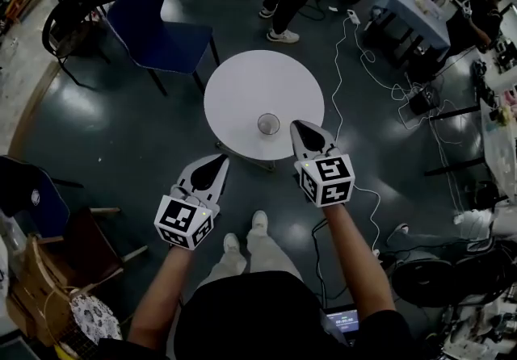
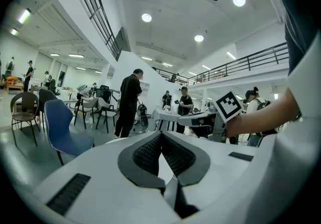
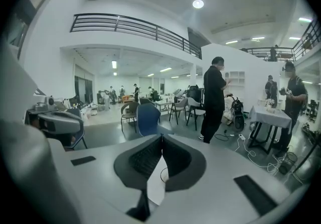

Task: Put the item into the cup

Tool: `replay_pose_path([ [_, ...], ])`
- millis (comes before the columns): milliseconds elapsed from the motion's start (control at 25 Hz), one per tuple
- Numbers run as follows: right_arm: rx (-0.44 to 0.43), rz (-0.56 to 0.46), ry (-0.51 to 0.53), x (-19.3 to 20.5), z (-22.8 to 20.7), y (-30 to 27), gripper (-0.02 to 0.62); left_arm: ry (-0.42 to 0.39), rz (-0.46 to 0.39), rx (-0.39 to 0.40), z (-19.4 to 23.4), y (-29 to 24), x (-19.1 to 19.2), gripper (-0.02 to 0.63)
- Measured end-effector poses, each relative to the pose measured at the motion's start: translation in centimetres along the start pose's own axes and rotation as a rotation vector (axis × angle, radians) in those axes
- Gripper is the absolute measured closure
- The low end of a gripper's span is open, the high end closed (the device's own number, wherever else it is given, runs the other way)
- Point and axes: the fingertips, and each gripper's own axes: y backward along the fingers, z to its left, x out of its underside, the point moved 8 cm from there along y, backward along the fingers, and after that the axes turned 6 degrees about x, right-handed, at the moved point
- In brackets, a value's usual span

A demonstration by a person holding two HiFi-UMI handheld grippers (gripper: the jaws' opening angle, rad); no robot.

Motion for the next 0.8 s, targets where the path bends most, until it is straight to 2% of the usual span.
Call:
replay_pose_path([
  [320,-0.003,-0.090,-0.022,-3.1,2.7,6.7,0.576,-0.035,-0.046,0.013,-2.5,2.5,-2.9,0.591],
  [800,0.026,-0.150,-0.030,-4.2,7.6,13.6,0.577,-0.097,-0.113,0.054,-5.1,7.2,-5.1,0.591],
])
